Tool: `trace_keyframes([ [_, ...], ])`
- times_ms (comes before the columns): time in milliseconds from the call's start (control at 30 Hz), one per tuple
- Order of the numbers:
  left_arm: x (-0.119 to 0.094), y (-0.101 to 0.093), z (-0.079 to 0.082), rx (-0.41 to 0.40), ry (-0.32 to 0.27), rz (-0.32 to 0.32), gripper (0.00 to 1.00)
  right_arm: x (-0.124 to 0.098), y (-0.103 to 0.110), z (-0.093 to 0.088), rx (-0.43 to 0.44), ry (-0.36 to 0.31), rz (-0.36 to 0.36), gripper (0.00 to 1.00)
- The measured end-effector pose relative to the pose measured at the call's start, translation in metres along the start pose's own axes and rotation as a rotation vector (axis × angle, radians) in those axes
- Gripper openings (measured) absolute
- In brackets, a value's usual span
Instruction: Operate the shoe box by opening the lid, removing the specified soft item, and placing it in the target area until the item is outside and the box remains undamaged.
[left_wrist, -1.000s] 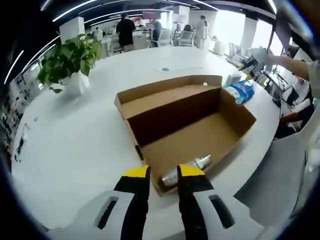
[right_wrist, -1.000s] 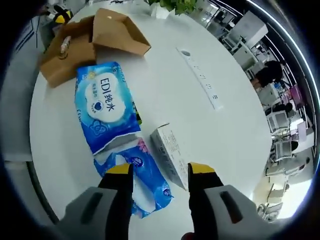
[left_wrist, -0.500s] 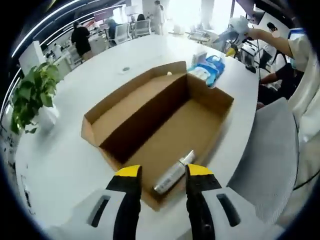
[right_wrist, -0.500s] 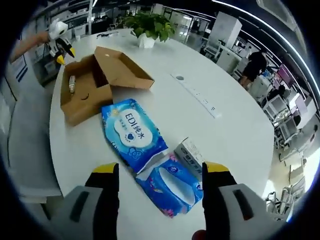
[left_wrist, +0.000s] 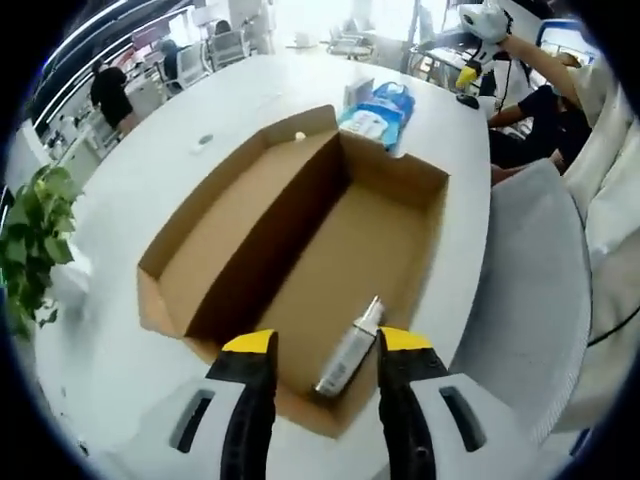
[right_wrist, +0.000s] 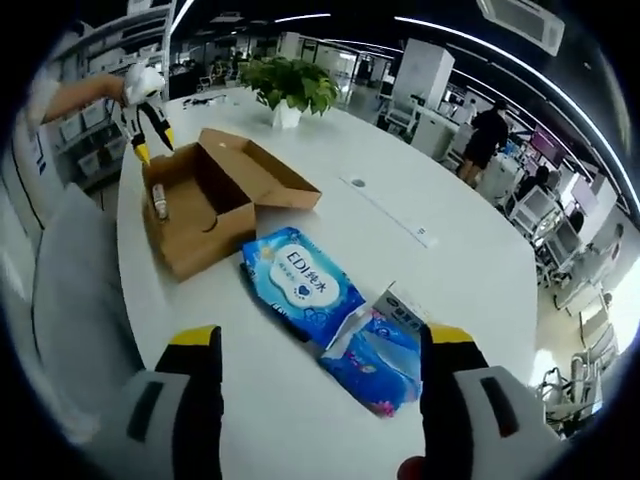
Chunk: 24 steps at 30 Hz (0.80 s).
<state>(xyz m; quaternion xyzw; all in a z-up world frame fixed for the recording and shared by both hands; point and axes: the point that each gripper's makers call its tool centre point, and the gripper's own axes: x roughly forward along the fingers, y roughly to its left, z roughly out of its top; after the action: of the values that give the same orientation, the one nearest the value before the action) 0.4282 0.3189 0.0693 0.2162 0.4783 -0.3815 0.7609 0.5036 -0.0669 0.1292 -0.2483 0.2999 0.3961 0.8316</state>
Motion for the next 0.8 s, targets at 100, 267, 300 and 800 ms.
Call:
trace_keyframes([
  [100, 0.008, -0.001, 0.003, 0.03, 0.02, -0.034, 0.43, -0.006, 0.009, 0.003, 0.019, -0.029, -0.005, 0.8],
  [267, 0.017, -0.002, -0.001, 0.1, 0.059, -0.062, 0.45, -0.016, 0.021, 0.005, 0.067, -0.063, -0.039, 0.83],
  [300, 0.018, -0.002, -0.002, 0.106, 0.065, -0.068, 0.45, -0.018, 0.025, 0.005, 0.072, -0.07, -0.035, 0.84],
  [800, 0.041, -0.01, -0.015, 0.201, 0.148, -0.204, 0.55, -0.035, 0.06, -0.008, 0.184, -0.109, -0.064, 0.9],
])
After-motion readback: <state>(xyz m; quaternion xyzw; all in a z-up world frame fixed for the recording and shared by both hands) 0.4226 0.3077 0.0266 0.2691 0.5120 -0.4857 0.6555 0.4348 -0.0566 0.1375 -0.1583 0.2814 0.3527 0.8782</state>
